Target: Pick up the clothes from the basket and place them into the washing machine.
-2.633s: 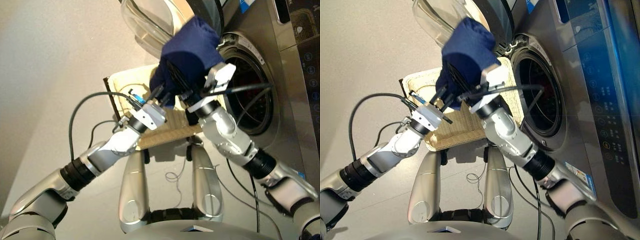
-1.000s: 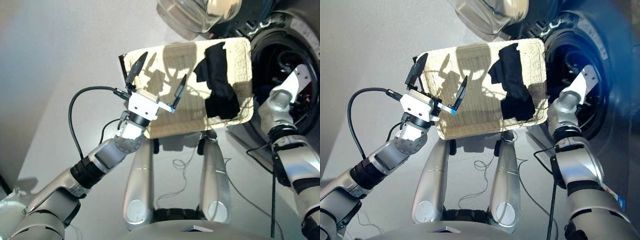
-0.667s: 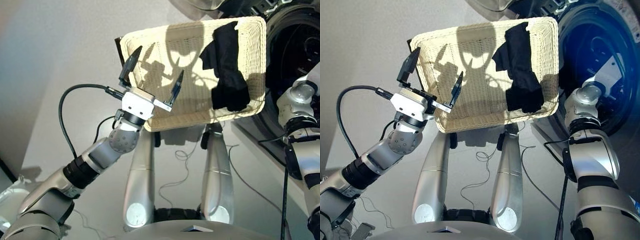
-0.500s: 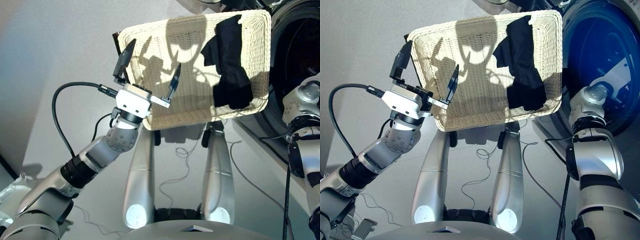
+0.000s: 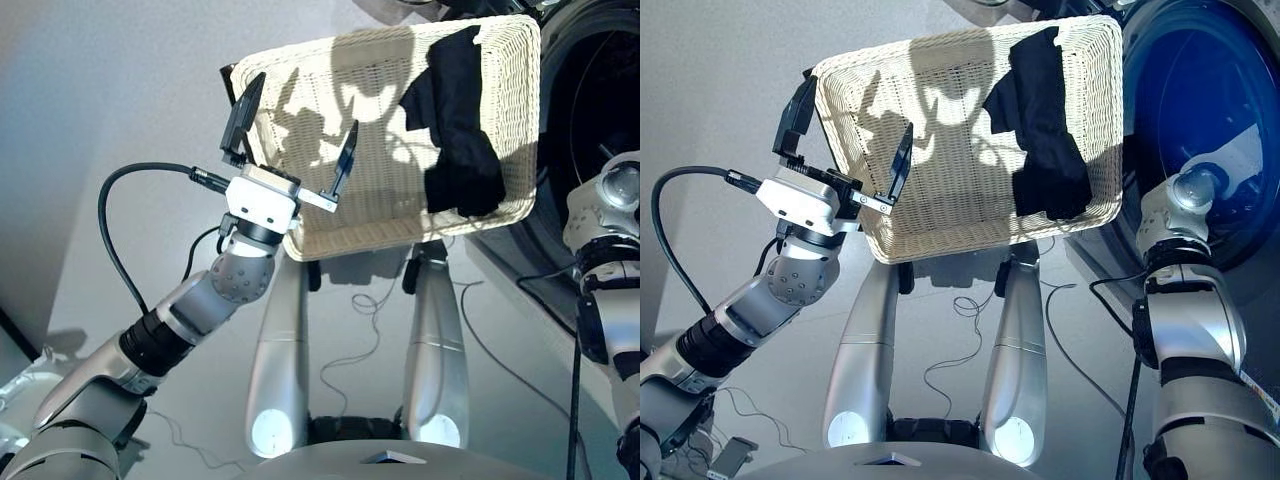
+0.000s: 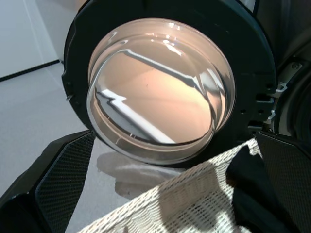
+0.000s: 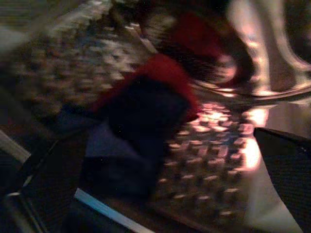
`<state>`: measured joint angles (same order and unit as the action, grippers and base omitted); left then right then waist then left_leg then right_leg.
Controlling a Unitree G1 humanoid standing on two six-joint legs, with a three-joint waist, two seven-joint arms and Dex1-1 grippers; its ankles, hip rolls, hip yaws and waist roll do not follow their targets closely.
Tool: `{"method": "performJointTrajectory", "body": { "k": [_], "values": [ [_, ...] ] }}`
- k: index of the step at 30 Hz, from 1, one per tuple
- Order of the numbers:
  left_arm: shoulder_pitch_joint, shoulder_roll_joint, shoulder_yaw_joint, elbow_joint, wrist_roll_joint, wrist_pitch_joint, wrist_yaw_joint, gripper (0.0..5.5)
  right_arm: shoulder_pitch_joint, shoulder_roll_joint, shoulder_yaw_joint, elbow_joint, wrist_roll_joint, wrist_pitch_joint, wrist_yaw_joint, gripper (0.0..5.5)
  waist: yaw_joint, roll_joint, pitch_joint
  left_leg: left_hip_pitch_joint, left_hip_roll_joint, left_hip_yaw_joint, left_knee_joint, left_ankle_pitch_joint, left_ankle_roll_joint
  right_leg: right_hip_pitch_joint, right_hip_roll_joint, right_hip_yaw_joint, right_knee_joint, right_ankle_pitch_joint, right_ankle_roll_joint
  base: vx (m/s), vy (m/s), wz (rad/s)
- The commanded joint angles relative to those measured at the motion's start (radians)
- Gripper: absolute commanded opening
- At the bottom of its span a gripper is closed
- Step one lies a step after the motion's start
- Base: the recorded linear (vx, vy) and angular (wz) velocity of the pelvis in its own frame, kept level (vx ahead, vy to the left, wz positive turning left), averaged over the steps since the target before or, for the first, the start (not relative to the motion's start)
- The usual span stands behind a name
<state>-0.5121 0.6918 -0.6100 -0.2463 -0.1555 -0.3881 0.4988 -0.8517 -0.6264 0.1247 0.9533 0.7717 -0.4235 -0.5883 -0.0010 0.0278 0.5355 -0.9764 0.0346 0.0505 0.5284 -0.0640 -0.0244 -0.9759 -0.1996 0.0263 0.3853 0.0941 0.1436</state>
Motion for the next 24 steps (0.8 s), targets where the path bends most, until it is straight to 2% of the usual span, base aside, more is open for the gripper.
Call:
{"method": "performJointTrajectory", "body": {
  "k": [1,7,13,19,24],
  "values": [
    [0.063,-0.031,0.05,-0.14,0.038,-0.053,0.007,5.5,0.083,0.008,0.028,-0.143,-0.023,-0.108,0.02,5.5,-0.025,0.043,-0.016,0.049,-0.005,0.053,-0.094,0.045,-0.032,0.01,0.029,-0.008,0.049,-0.059,-0.017,0.0,0.0,0.0],
    [0.088,-0.039,0.073,-0.141,0.045,-0.049,0.001,5.5,0.286,0.125,0.117,-0.426,-0.1,-0.116,0.099,5.5,-0.042,0.023,-0.016,0.047,-0.002,0.06,-0.094,0.048,-0.028,0.003,0.03,-0.002,0.051,-0.056,-0.02,0.0,0.0,0.0],
    [0.108,-0.024,0.084,-0.141,0.081,-0.04,0.013,5.5,0.419,0.141,0.263,-0.635,-0.246,-0.083,0.172,5.5,-0.052,0.009,-0.016,0.04,0.001,0.062,-0.092,0.053,-0.027,-0.002,0.03,-0.001,0.048,-0.049,-0.02,0.0,0.0,0.0],
    [0.122,-0.005,0.093,-0.155,0.101,-0.051,0.017,5.5,0.41,0.086,0.394,-0.759,-0.36,-0.051,0.246,5.5,-0.051,0.004,-0.016,0.04,0.002,0.061,-0.093,0.056,-0.027,0.0,0.029,-0.001,0.047,-0.045,-0.018,0.0,0.0,0.0],
    [0.13,-0.001,0.096,-0.171,0.102,-0.059,0.005,5.5,0.363,0.034,0.448,-0.815,-0.435,-0.036,0.27,5.5,-0.045,0.004,-0.016,0.047,0.003,0.059,-0.088,0.053,-0.029,0.004,0.028,0.0,0.058,-0.05,-0.018,0.0,0.0,0.0]
  ]
}}
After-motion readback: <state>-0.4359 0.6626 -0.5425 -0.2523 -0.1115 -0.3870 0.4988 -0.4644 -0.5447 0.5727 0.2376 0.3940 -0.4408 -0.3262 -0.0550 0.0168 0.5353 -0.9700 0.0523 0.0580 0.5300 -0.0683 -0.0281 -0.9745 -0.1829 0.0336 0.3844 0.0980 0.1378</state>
